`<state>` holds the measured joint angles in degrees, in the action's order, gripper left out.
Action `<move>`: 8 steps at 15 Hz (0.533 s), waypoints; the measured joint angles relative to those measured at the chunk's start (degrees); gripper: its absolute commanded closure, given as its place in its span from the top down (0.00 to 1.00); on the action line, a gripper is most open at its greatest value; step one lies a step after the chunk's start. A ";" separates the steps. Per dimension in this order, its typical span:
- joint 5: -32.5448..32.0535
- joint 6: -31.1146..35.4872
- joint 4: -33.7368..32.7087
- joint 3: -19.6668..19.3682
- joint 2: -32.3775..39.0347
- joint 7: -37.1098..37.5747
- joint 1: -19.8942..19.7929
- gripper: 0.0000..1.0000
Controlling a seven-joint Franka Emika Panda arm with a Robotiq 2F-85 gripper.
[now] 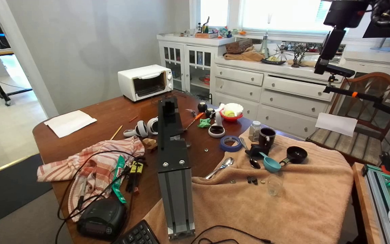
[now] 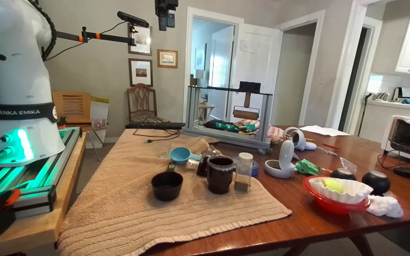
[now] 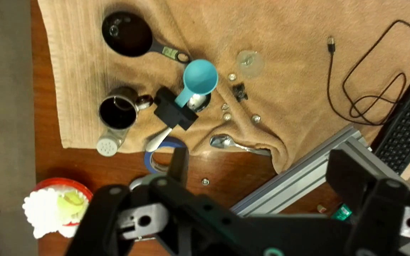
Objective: Pull the upper right corner of the towel backwards.
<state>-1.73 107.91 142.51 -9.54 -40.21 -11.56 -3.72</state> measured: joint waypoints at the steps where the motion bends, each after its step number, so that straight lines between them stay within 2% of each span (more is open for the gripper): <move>1: -0.06 1.28 -1.52 -0.76 2.03 -1.81 0.03 1.00; 8: -0.19 2.11 -19.19 -7.34 19.82 -12.09 -0.88 1.00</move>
<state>-1.92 110.02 123.31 -16.88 -20.40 -23.65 -4.60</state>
